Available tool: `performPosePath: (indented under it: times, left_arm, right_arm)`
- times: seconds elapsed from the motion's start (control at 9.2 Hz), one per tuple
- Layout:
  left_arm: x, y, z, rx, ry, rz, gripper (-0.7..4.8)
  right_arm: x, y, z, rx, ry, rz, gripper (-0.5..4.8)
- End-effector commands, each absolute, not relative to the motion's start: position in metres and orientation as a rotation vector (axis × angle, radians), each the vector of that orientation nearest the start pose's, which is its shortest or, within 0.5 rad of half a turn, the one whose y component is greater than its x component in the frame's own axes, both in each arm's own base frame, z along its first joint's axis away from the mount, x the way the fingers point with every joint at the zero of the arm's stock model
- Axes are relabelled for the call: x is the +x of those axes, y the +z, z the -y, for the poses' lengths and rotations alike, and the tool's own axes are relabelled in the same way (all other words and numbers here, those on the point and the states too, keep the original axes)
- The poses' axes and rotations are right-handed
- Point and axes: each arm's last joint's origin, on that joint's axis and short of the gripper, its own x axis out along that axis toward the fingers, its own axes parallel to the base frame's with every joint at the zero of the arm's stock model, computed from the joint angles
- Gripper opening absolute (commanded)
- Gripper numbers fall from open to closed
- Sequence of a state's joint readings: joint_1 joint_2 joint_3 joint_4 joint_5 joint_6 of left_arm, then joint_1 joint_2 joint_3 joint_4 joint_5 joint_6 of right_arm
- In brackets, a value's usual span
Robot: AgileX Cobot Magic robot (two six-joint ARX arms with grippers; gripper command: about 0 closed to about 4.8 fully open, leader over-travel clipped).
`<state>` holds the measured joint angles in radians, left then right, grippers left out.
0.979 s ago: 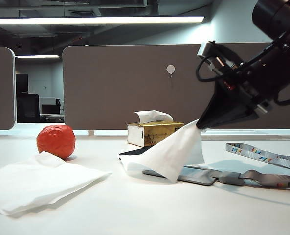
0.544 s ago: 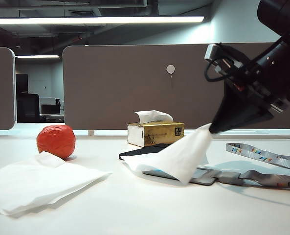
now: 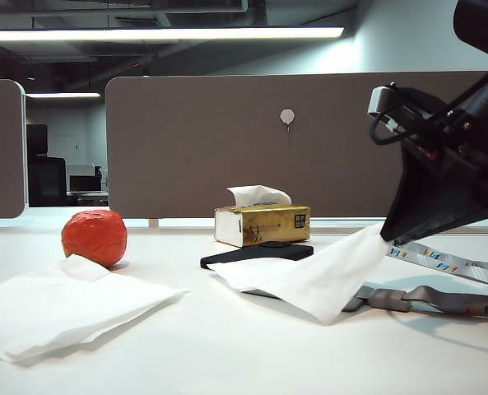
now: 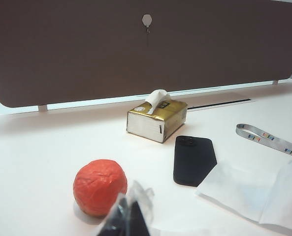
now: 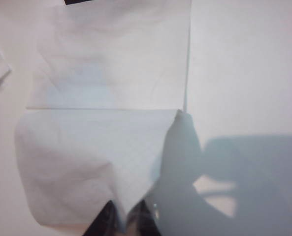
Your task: Pull out a tissue from the tissue box and use it to cover the ID card on the tabletop.
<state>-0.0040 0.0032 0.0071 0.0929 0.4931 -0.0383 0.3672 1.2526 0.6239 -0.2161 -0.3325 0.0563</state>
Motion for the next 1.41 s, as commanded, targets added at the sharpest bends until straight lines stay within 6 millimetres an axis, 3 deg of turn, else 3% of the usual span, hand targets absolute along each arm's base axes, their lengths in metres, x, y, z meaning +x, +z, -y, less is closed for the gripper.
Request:
performPosePath:
  times: [0.11, 0.33, 0.54, 0.87, 1.2, 1.3, 1.41]
  left_arm:
    - [0.093, 0.177, 0.014, -0.006, -0.5, 0.103, -0.06]
    - [0.093, 0.177, 0.014, -0.006, -0.5, 0.103, -0.06]
    - [0.093, 0.177, 0.014, -0.006, -0.5, 0.103, -0.06]
    - [0.093, 0.177, 0.014, -0.006, -0.5, 0.103, -0.06]
    - [0.093, 0.177, 0.014, -0.006, -0.5, 0.103, -0.06]
    - [0.093, 0.177, 0.014, -0.006, -0.5, 0.103, -0.06]
    - [0.093, 0.177, 0.014, -0.006, -0.5, 0.104, -0.06]
  right_arm:
    - [0.215, 0.194, -0.094, 0.09, 0.641, -0.858, 1.98]
    - [0.214, 0.198, -0.094, 0.101, 0.669, -0.831, 2.19]
    - [0.208, 0.223, -0.095, 0.175, 0.769, -0.69, 2.22]
    - [0.183, 0.267, -0.085, 0.218, 0.81, -0.457, 2.36]
    - [0.173, 0.269, -0.082, 0.227, 0.832, -0.489, 2.36]
    - [0.169, 0.277, -0.082, 0.226, 0.878, -0.42, 2.35]
    - [0.164, 0.296, -0.079, 0.209, 0.865, -0.239, 2.35]
